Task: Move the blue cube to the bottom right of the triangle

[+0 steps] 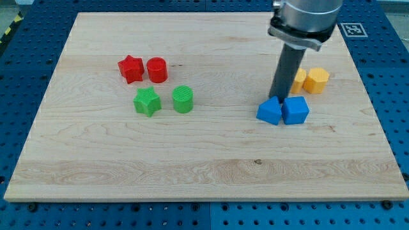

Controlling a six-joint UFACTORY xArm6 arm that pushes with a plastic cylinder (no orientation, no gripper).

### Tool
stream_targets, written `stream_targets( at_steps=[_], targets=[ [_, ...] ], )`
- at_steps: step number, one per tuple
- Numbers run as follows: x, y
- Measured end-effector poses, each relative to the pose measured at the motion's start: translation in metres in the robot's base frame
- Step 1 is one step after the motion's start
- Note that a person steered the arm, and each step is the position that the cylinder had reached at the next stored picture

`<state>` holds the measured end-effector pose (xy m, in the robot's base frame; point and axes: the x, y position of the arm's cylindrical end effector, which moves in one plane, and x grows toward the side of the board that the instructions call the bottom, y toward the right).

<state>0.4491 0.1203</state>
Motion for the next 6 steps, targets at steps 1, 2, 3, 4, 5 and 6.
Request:
stream_targets(
  at_steps=[1, 2, 3, 4, 5, 6],
  targets=[
    [0.013, -0.001],
    [0.04, -0.005],
    [0.059, -0.009],
    [0.032, -0.011],
    [0.004, -0.011],
    [0.007, 0.045]
  ],
)
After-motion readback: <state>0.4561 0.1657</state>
